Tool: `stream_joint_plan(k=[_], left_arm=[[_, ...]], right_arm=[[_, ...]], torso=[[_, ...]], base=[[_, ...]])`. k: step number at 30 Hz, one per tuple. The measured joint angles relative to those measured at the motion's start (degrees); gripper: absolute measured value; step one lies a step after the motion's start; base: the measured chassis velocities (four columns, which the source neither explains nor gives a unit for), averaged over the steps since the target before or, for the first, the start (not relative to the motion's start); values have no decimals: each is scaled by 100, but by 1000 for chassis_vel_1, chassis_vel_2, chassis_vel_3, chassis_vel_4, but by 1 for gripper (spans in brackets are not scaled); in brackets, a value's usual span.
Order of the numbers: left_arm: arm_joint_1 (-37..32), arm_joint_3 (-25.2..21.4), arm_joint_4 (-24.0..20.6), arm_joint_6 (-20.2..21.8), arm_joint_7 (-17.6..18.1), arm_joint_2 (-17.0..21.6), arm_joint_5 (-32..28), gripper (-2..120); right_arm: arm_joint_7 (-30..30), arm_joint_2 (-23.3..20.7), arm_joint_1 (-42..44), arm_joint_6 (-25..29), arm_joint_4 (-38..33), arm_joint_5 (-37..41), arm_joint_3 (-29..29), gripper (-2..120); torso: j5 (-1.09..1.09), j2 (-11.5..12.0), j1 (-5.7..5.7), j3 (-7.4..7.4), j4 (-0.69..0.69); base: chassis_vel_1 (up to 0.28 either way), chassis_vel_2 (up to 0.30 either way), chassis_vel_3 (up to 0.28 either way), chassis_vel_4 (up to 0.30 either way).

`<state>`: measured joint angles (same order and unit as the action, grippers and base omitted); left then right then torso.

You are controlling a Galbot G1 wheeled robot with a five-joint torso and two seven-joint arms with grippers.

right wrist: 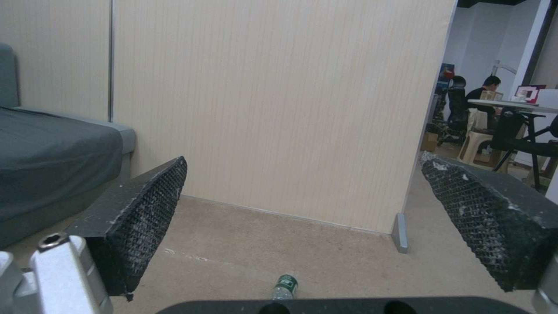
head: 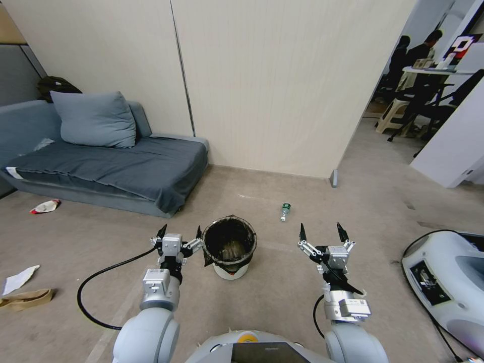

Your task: Pick up the trash bin, then pick up the garbage from the floor and place it into the trash bin.

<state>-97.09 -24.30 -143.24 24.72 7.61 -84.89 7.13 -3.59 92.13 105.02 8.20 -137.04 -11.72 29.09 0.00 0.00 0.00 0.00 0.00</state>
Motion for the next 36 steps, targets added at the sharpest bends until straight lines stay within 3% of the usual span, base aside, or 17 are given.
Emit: stream_joint_plan(k=[36], left_arm=[[0, 0, 0, 0, 0, 0, 0, 100]], right_arm=[[0, 0, 0, -3, -1, 0, 0, 100]], torso=[[0, 0, 0, 0, 0]], base=[[0, 0, 0, 0]])
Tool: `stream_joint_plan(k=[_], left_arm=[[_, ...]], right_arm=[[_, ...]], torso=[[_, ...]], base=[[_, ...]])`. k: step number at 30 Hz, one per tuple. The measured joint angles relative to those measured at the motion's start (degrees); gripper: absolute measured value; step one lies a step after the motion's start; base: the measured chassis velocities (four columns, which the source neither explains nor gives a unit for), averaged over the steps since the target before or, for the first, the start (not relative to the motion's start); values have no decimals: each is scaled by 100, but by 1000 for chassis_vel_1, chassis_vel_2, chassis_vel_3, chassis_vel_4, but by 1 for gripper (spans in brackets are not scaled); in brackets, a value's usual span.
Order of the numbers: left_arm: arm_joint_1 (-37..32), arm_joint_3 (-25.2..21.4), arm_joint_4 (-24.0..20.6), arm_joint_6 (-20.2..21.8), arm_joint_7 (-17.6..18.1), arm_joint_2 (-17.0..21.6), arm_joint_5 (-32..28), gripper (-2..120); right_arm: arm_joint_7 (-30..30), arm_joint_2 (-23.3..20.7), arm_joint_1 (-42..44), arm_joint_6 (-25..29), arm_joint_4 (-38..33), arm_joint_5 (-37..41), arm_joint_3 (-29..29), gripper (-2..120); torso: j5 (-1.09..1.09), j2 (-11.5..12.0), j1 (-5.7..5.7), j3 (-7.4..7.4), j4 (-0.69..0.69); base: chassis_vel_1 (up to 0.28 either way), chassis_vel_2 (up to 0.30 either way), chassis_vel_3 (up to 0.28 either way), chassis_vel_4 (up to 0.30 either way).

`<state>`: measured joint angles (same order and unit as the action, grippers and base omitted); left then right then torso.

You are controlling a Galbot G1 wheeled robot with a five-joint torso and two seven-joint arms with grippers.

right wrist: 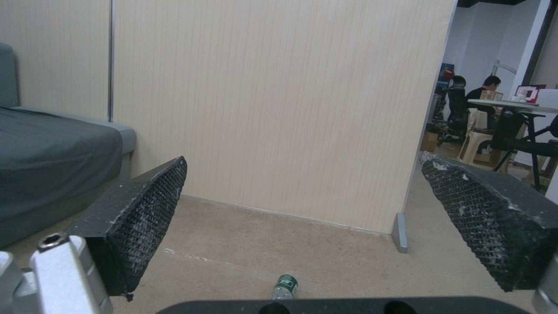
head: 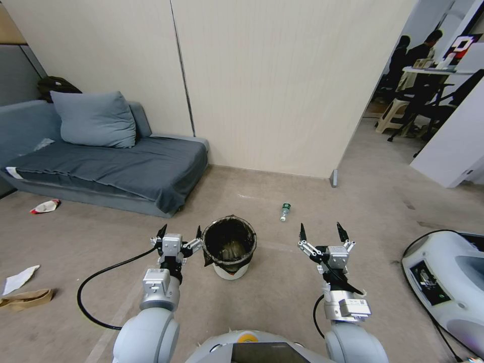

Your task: Pick up the trash bin, then pick up the garbage from the floor and place it into the trash bin.

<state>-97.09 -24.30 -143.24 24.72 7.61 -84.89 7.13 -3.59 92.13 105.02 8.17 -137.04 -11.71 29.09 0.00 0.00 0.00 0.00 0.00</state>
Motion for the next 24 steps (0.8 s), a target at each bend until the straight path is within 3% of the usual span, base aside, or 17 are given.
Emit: stream_joint_plan(k=[18, 20, 24], left_arm=[[0, 0, 0, 0, 2, 0, -4, 100], [41, 5, 1, 17, 55, 22, -158, 100], [206, 128, 2, 32, 97, 47, -530, 100]], right_arm=[[0, 0, 0, 0, 0, 0, 0, 100], [0, 0, 0, 0, 0, 0, 1, 100], [0, -1, 0, 0, 0, 0, 1, 100]], torso=[[0, 0, 0, 0, 0], [-1, 0, 0, 0, -4], [-1, 0, 0, 1, 2]], base=[[0, 0, 0, 0], [0, 0, 0, 0], [0, 0, 0, 0]])
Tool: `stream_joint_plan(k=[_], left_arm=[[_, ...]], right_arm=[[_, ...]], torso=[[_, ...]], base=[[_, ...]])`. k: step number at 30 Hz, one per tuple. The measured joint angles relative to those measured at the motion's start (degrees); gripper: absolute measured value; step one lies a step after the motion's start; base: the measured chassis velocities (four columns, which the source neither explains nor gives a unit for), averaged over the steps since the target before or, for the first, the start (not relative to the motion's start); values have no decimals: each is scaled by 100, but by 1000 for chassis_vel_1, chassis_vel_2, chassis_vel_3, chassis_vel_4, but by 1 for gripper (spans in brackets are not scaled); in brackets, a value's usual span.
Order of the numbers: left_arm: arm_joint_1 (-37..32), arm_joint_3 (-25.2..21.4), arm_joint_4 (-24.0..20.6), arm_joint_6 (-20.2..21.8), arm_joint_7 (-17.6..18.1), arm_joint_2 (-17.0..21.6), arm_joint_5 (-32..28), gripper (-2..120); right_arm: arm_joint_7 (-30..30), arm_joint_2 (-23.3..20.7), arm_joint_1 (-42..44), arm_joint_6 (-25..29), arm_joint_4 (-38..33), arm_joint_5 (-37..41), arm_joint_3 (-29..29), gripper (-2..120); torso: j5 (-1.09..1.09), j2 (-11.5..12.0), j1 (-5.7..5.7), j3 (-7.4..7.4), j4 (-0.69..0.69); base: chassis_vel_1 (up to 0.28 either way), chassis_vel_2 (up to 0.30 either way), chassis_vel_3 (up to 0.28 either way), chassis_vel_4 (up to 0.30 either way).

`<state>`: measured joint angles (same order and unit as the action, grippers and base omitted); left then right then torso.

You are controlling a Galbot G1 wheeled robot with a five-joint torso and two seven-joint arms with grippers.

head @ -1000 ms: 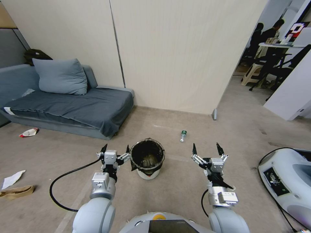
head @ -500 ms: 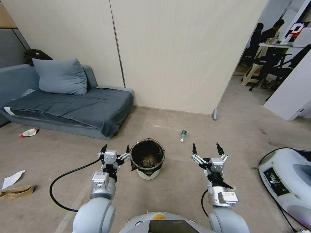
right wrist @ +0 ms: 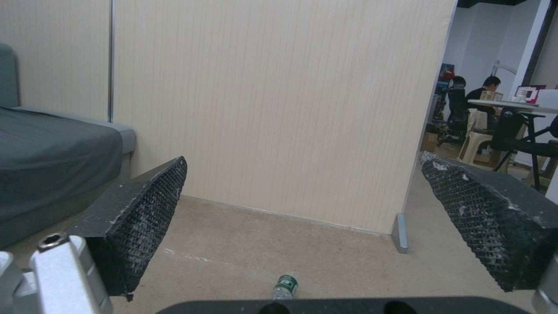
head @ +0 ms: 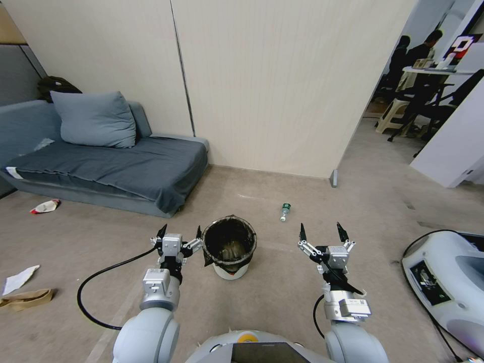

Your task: Pick up the trash bin, then pick up the garbage from the floor and place it into the trash bin.

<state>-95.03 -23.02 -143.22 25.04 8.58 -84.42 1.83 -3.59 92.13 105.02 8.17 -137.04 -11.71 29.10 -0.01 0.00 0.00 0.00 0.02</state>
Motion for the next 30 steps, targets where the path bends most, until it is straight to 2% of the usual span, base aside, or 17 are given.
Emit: stream_joint_plan(k=[18, 21, 23, 26, 30], left_arm=[[51, 161, 213, -105, -88, 53, -102, 100], [251, 167, 377, 134, -104, 226, -749, 100], [303, 164, 422, 216, -86, 274, -917, 100], [574, 75, 750, 445, -11, 492, -1630, 100], [798, 34, 1056, 524, 40, 631, -2055, 100]], right_arm=[[0, 0, 0, 0, 0, 0, 0, 100], [0, 0, 0, 0, 0, 0, 0, 100], [0, 0, 0, 0, 0, 0, 0, 100], [0, 1, 0, 0, 0, 0, 0, 100], [0, 0, 0, 0, 0, 0, 0, 100]], torso=[[0, 0, 0, 0, -3], [1, 0, 0, 0, -2], [1, 0, 0, 0, -2], [2, 0, 0, 0, -1], [1, 0, 0, -1, -1]], base=[[0, 0, 0, 0], [0, 0, 0, 0], [0, 0, 0, 0], [0, 0, 0, 0], [0, 0, 0, 0]])
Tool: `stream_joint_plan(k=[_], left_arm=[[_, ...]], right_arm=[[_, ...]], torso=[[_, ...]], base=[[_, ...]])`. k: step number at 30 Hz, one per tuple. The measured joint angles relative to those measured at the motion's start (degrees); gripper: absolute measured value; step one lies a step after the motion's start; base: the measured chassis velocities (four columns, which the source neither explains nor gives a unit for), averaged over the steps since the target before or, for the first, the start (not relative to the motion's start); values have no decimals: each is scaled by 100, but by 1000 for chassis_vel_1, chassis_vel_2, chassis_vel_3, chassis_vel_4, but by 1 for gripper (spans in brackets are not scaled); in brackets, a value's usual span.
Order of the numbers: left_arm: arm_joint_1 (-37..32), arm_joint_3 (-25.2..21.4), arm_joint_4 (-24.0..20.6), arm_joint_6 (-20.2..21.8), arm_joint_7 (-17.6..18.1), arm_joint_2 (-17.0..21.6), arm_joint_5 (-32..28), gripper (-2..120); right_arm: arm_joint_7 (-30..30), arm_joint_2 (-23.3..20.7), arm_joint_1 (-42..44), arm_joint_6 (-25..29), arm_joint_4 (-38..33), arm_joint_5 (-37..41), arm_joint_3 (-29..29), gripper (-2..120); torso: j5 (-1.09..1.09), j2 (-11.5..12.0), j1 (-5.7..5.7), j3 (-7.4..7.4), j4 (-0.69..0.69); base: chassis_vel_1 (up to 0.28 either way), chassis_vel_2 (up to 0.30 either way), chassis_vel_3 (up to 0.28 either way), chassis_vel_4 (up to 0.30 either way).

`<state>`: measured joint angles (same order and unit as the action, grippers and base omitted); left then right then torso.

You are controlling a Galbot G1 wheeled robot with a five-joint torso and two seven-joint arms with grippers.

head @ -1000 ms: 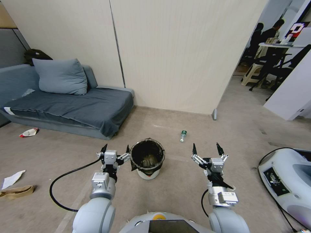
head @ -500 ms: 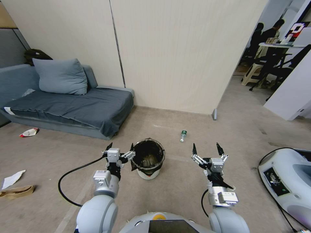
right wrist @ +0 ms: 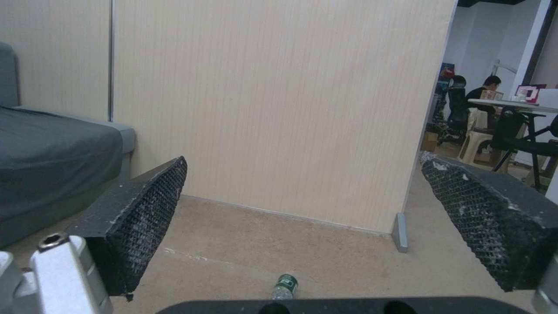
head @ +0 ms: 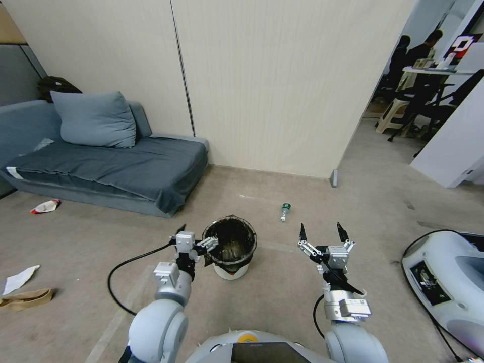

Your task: Pick up the trash bin, then pick up the garbage from the floor and place it into the trash bin.

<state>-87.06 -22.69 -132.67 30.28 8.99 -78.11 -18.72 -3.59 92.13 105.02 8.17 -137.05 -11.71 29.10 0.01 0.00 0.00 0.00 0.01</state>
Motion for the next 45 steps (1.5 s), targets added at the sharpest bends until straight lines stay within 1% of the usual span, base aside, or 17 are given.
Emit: stream_joint_plan(k=[1, 5, 6, 9, 11, 13, 18, 21, 31, 35, 37, 43, 45], left_arm=[[0, 0, 0, 0, 0, 0, 0, 100], [207, 40, 373, 41, 28, 75, -178, 100], [207, 40, 373, 41, 28, 75, -178, 100], [322, 82, 666, 33, 26, 80, -190, 100], [349, 89, 745, 28, 27, 75, -191, 100], [433, 91, 927, 11, 46, 46, -189, 100], [539, 89, 1130, -9, 95, 3, -180, 100], [695, 86, 1390, -19, 187, -117, -147, 100], [879, 82, 1780, -88, 324, -271, -56, 100], [911, 82, 1850, -99, 340, -295, -52, 100], [983, 81, 2027, -132, 367, -340, -47, 100], [1025, 95, 2201, -136, 392, -386, -50, 100], [1033, 102, 2323, -98, 428, -403, -109, 97]], right_arm=[[0, 0, 0, 0, 0, 0, 0, 100], [0, 0, 0, 0, 0, 0, 0, 100], [0, 0, 0, 0, 0, 0, 0, 100], [0, 0, 0, 0, 0, 0, 0, 100], [0, 0, 0, 0, 0, 0, 0, 100], [0, 0, 0, 0, 0, 0, 0, 100], [0, 0, 0, 0, 0, 0, 0, 100], [0, 0, 0, 0, 0, 0, 0, 100], [0, 0, 0, 0, 0, 0, 0, 100], [0, 0, 0, 0, 0, 0, 0, 100], [0, 0, 0, 0, 0, 0, 0, 100], [0, 0, 0, 0, 0, 0, 0, 100], [0, 0, 0, 0, 0, 0, 0, 100]], torso=[[0, 0, 0, 0, 0], [-1, 0, 0, 0, -1], [-1, 0, 0, 0, -1], [0, 0, 0, 0, -1], [0, 0, 0, 0, -1], [-1, 0, 0, 0, -1], [-1, 0, 0, 0, -1], [-1, 0, 0, 0, 0], [-1, 0, 0, 0, -1], [-1, 0, 0, 0, -1], [-2, 0, 0, 0, -1], [-1, 0, 0, 0, -1], [-1, 0, 0, 0, -1]], base=[[0, 0, 0, 0], [0, 0, 0, 0], [0, 0, 0, 0], [0, 0, 0, 0], [0, 0, 0, 0], [0, 0, 0, 0], [0, 0, 0, 0], [0, 0, 0, 0], [0, 0, 0, 0], [0, 0, 0, 0], [0, 0, 0, 0], [0, 0, 0, 0], [0, 0, 0, 0]])
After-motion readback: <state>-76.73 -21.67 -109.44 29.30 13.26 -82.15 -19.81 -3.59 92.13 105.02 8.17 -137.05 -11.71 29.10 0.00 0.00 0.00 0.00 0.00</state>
